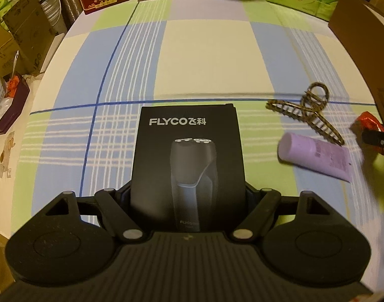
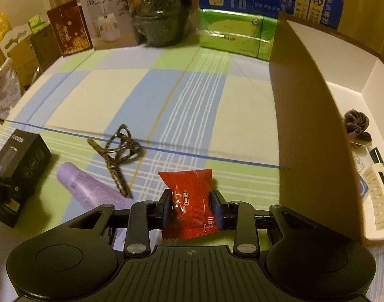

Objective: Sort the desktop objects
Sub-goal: 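Lift the FLYCO box and red packet with both tools off the table, then carry the FLYCO box with the left tool while the right tool carries the red packet into the brown box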

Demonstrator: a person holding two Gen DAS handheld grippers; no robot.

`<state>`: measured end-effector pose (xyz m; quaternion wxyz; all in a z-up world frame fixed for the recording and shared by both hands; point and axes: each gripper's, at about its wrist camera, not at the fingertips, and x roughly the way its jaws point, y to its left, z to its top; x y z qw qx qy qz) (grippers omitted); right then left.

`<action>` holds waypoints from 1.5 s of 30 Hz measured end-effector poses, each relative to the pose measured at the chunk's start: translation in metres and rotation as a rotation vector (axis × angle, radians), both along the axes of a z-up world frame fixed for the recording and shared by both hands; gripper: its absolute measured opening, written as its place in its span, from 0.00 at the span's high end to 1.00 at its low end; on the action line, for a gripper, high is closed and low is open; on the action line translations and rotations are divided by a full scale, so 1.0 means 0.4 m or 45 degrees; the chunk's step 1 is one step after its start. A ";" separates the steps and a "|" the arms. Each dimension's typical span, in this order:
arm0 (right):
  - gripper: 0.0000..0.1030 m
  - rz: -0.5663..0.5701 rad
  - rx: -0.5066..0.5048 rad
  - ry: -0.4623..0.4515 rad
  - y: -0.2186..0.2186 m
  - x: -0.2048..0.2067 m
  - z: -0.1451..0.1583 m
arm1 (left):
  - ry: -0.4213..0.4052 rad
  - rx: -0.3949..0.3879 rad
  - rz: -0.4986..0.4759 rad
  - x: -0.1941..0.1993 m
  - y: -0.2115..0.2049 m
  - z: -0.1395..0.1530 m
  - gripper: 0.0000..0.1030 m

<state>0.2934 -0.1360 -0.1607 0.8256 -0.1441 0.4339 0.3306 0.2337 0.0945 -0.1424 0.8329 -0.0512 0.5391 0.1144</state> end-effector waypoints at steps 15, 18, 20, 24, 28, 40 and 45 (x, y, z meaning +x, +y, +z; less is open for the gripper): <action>0.70 0.007 0.162 0.005 -0.109 -0.116 0.115 | -0.176 -0.014 -0.094 -0.117 -0.103 0.166 0.26; 0.70 -0.007 0.187 -0.001 -0.147 -0.132 0.139 | -0.216 -0.034 -0.142 -0.124 -0.145 0.203 0.26; 0.70 -0.025 0.199 -0.007 -0.174 -0.138 0.155 | -0.244 -0.051 -0.180 -0.122 -0.175 0.227 0.26; 0.70 -0.059 0.226 -0.031 -0.231 -0.147 0.190 | -0.289 -0.076 -0.258 -0.114 -0.243 0.266 0.26; 0.70 -0.110 0.247 -0.064 -0.292 -0.142 0.224 | -0.324 -0.099 -0.341 -0.103 -0.314 0.296 0.26; 0.70 -0.223 0.267 -0.155 -0.452 -0.072 0.295 | -0.391 -0.170 -0.530 -0.013 -0.526 0.337 0.26; 0.70 -0.243 0.280 -0.194 -0.501 -0.027 0.322 | -0.418 -0.167 -0.575 0.033 -0.608 0.355 0.26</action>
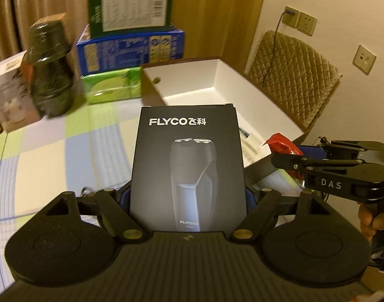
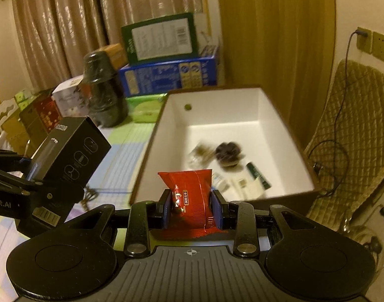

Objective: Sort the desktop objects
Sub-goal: 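Carry the FLYCO box with the left tool while the right tool carries the red packet into the brown box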

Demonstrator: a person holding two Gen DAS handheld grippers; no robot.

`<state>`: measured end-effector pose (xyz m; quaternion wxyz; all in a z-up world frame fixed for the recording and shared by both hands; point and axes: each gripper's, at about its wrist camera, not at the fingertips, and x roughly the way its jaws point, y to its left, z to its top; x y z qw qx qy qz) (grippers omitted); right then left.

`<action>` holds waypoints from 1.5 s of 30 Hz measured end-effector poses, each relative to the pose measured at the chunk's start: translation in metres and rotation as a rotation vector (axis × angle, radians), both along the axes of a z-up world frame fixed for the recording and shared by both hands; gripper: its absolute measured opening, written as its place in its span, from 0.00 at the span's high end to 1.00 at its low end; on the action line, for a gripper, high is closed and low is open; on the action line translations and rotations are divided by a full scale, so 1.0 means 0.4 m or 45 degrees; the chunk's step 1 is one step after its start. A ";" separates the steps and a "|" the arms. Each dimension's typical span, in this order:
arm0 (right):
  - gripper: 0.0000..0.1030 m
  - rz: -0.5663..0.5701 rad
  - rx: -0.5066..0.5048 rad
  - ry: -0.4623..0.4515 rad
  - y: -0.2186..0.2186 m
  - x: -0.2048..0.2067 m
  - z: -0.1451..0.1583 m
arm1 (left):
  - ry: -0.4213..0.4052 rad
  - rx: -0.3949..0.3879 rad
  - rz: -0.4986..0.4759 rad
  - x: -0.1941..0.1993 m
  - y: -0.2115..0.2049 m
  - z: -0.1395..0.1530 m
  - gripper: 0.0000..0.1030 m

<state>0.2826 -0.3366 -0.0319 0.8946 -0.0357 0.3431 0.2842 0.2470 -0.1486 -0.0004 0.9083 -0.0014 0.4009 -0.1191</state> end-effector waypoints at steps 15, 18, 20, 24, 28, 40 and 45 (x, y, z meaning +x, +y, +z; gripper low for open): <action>0.70 -0.003 -0.019 -0.037 -0.066 0.163 0.017 | -0.004 0.037 -0.018 0.134 -0.122 0.002 0.26; 0.70 0.003 -0.034 -0.030 -0.067 0.204 0.011 | 0.004 0.035 -0.021 0.170 -0.136 -0.005 0.26; 0.70 0.007 -0.041 -0.020 -0.065 0.232 0.004 | 0.005 0.036 -0.027 0.196 -0.147 -0.009 0.26; 0.70 0.014 -0.050 -0.012 -0.060 0.288 -0.007 | 0.022 0.035 -0.034 0.256 -0.163 -0.022 0.26; 0.70 0.023 -0.063 -0.004 -0.050 0.353 -0.021 | 0.024 0.052 -0.042 0.321 -0.185 -0.031 0.26; 0.70 0.040 -0.080 0.022 0.006 0.536 -0.061 | 0.094 0.105 0.000 0.526 -0.209 -0.094 0.26; 0.70 0.059 -0.098 0.040 0.034 0.587 -0.084 | 0.141 0.125 0.021 0.589 -0.209 -0.129 0.26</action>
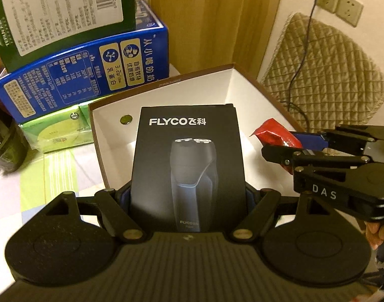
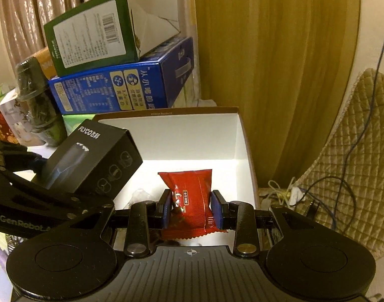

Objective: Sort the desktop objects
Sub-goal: 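Carry the FLYCO box with the left tool while the right tool carries the red packet into the brown box, then open both tools to drop the FLYCO box and red packet inside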

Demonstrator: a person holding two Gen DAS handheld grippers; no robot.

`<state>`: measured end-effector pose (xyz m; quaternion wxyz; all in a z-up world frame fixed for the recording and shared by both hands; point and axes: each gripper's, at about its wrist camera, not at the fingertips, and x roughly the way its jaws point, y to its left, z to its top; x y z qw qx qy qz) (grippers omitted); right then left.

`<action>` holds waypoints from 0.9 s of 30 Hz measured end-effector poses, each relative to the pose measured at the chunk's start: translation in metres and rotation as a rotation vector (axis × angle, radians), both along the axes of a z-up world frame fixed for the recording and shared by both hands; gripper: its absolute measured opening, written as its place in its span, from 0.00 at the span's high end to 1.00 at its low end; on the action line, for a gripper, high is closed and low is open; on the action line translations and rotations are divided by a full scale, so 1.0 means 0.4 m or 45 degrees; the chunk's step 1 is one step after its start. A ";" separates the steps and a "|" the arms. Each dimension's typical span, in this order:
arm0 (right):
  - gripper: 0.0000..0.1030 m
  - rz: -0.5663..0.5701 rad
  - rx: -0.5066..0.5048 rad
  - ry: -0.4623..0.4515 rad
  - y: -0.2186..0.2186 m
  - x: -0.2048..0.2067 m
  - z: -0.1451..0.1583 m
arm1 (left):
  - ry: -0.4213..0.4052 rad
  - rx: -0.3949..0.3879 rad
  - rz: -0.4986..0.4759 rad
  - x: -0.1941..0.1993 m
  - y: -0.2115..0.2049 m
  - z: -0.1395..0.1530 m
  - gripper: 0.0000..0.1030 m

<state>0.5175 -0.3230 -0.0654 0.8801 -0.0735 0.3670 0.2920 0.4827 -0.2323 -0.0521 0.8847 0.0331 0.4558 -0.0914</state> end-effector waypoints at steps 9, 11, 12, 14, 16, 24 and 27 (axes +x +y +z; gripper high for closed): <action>0.70 0.007 -0.047 0.010 0.032 0.057 -0.030 | 0.030 0.070 0.010 0.080 -0.013 -0.053 0.26; 0.70 0.006 -0.055 0.012 0.036 0.065 -0.037 | 0.034 0.079 0.019 0.096 -0.011 -0.066 0.26; 0.70 0.004 -0.059 0.012 0.038 0.068 -0.039 | 0.039 0.080 0.023 0.103 -0.010 -0.070 0.26; 0.70 0.004 -0.063 0.011 0.040 0.072 -0.042 | 0.050 0.084 0.031 0.115 -0.007 -0.079 0.26; 0.70 0.004 -0.065 0.013 0.041 0.074 -0.045 | 0.054 0.089 0.032 0.124 -0.006 -0.086 0.26; 0.70 -0.001 -0.067 0.015 0.042 0.082 -0.049 | 0.038 0.080 0.031 0.143 0.000 -0.087 0.22; 0.70 -0.001 -0.069 0.018 0.042 0.081 -0.051 | 0.031 0.079 0.036 0.142 0.006 -0.081 0.21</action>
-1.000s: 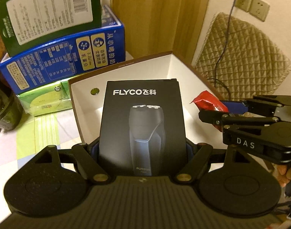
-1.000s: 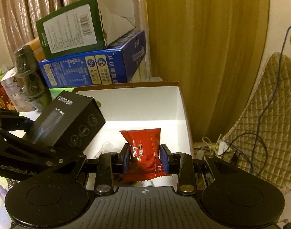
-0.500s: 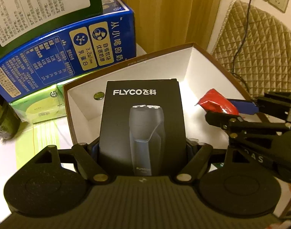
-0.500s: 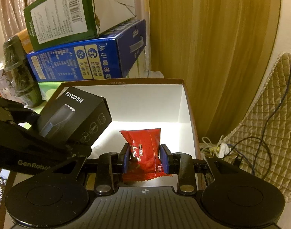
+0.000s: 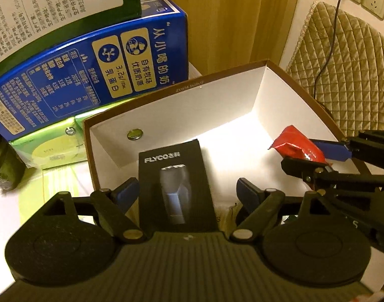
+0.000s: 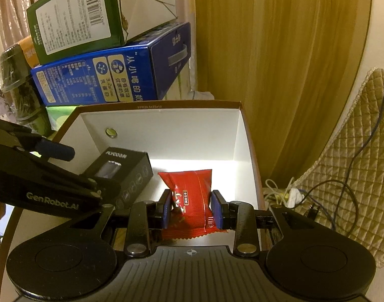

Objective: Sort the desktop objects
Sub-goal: 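Open both tools to drop the FLYCO box and red packet inside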

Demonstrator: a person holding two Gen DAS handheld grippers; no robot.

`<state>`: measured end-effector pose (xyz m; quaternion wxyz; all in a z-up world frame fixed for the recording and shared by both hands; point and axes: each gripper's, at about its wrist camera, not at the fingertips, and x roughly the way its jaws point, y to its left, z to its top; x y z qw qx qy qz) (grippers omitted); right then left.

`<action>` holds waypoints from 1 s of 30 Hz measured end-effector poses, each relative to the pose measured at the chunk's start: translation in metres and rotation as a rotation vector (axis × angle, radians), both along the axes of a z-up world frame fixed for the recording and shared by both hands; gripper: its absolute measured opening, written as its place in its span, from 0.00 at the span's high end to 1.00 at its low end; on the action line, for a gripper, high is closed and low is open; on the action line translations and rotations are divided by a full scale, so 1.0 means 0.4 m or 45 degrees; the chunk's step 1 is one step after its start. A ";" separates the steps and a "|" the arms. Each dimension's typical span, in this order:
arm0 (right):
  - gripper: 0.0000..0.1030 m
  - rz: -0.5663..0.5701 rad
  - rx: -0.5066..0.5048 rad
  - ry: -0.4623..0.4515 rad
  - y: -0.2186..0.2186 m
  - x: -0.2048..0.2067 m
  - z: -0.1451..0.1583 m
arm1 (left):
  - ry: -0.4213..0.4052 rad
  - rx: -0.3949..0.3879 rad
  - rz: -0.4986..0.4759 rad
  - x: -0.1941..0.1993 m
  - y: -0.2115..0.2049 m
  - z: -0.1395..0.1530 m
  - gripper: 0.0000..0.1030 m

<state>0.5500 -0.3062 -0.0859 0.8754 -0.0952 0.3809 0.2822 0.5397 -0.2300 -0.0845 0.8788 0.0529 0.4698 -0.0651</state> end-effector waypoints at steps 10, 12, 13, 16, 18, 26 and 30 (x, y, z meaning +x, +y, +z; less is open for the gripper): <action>0.70 0.007 -0.004 0.002 0.005 0.001 -0.001 | -0.005 -0.008 0.003 -0.008 0.009 0.012 0.20; 0.70 0.014 0.011 -0.023 0.005 -0.002 0.002 | -0.009 -0.006 0.003 -0.010 0.009 0.015 0.19; 0.70 0.022 0.016 -0.037 0.005 -0.004 0.004 | -0.012 -0.005 0.005 -0.011 0.009 0.018 0.19; 0.62 0.026 0.017 -0.070 0.007 -0.011 0.010 | -0.016 -0.012 0.008 -0.014 0.012 0.024 0.18; 0.50 0.014 0.019 -0.084 -0.002 -0.017 0.013 | -0.019 -0.018 0.014 -0.019 0.016 0.029 0.18; 0.25 0.024 0.058 -0.098 -0.039 -0.067 0.044 | -0.048 -0.053 0.007 -0.074 0.035 0.068 0.12; 0.16 0.015 0.075 -0.091 -0.053 -0.094 0.060 | -0.065 -0.072 0.008 -0.106 0.040 0.091 0.11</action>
